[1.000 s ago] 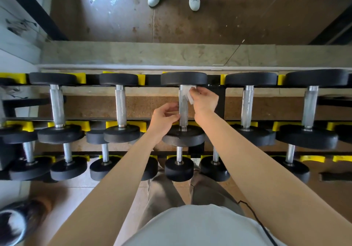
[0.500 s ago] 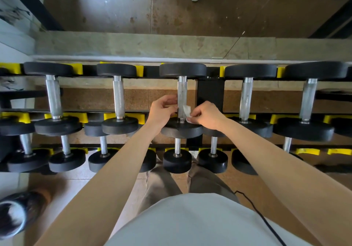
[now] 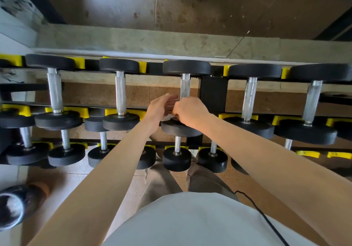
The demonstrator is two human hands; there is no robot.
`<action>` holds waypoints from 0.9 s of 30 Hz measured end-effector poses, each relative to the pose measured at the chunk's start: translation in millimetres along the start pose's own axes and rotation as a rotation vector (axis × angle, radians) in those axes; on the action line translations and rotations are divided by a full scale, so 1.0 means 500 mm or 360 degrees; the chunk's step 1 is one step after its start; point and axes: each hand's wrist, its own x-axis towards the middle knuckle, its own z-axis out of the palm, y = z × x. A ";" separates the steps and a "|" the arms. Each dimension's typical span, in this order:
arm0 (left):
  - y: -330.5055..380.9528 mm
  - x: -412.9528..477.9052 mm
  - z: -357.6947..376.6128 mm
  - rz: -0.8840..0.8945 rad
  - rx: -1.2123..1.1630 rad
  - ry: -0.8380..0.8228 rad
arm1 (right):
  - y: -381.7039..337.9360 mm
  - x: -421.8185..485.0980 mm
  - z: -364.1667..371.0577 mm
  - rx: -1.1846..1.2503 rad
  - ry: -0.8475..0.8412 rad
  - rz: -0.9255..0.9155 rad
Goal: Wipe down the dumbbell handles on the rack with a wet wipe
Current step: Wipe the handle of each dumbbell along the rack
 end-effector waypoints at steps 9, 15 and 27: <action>-0.028 -0.005 -0.026 0.0194 0.0320 -0.0016 | 0.094 -0.080 0.023 0.0481 0.0058 0.0193; -0.062 -0.011 -0.039 0.0242 0.0586 -0.0043 | 0.091 -0.054 0.006 0.0815 0.1121 0.0453; -0.068 -0.011 -0.044 0.0247 0.0547 -0.0015 | 0.055 0.029 0.057 0.0280 0.0721 -0.0088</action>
